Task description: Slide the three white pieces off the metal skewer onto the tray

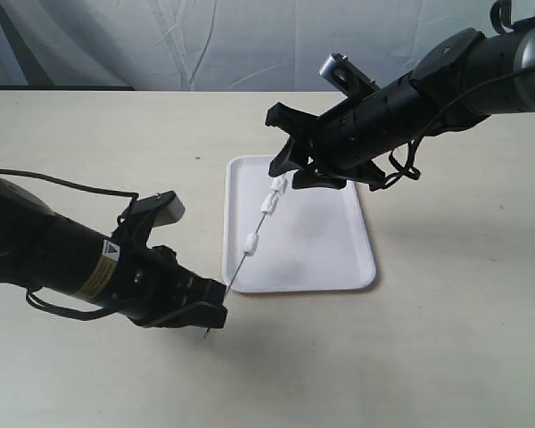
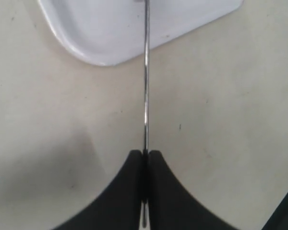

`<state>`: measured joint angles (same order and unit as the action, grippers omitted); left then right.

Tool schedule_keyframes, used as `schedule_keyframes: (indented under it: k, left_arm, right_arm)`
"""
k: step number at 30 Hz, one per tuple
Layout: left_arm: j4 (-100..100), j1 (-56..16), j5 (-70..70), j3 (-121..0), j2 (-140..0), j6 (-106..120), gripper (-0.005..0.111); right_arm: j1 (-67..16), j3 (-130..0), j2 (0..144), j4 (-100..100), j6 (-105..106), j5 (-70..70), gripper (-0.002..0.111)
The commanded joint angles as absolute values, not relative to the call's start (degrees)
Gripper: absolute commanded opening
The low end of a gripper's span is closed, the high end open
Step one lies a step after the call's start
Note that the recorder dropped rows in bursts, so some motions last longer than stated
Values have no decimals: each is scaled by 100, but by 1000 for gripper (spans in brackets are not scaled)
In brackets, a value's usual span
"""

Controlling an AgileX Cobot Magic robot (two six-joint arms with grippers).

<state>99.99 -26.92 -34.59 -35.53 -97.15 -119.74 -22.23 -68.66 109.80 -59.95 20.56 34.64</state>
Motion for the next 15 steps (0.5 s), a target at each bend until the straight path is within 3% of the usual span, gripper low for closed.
schedule_keyframes:
  k: [1, 15]
  left_arm:
    - [9995, -2685, -3491, -3507, -9431, -11977, 0]
    - [9995, -2685, -3895, -3507, -9366, -11977, 0]
  right_arm:
    - [-2227, -6889, 11002, -5937, 2088, 3353, 38]
    - [-2227, -6889, 11002, -5937, 2088, 3220, 38]
